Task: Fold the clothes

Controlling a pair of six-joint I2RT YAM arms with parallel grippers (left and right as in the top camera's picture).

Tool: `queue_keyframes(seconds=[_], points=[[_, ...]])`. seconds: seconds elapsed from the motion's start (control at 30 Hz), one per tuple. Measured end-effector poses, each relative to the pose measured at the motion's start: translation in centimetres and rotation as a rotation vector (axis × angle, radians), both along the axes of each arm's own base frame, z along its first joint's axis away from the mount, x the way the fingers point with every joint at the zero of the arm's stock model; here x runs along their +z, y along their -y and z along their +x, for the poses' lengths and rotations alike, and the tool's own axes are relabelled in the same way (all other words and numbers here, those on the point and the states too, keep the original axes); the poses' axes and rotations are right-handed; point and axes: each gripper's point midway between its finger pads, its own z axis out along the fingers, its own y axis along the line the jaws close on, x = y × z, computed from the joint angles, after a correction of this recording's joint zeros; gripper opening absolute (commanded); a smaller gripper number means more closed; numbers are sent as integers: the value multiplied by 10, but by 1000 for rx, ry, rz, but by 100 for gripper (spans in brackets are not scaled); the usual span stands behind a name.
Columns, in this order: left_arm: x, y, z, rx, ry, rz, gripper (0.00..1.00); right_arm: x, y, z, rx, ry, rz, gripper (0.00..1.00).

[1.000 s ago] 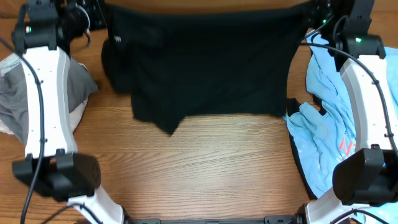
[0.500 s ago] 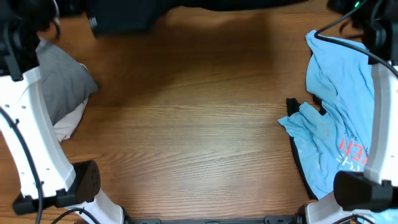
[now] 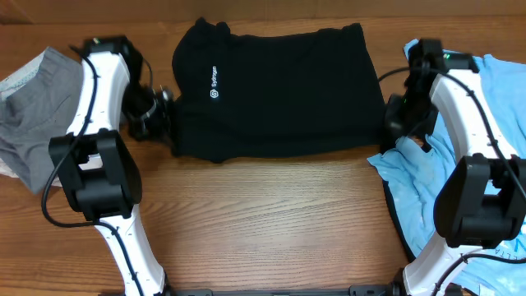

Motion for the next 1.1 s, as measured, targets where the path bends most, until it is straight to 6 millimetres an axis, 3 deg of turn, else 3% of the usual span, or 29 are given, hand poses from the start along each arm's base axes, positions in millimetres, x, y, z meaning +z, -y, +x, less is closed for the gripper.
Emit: queue_keyframes(seconds=[0.1,0.27,0.37,0.67,1.0,1.1], points=[[-26,5,-39,-20,-143,-30,4,-20,-2,-20,-1,-71,12,4],[-55,21,-74,-34,-182,-126,4,-26,-1,-30,-3,-105,9,4],[-44,22,-87,-30,-140,-141,4,-25,7,-38,-21,-136,-23,4],[34,0,-85,60,218,-72,4,-21,20,-56,-61,-211,-93,4],[23,16,-98,24,180,-73,5,-21,22,-57,-65,-212,-105,4],[12,19,-104,18,166,-75,17,-21,23,-56,-65,-211,-109,4]])
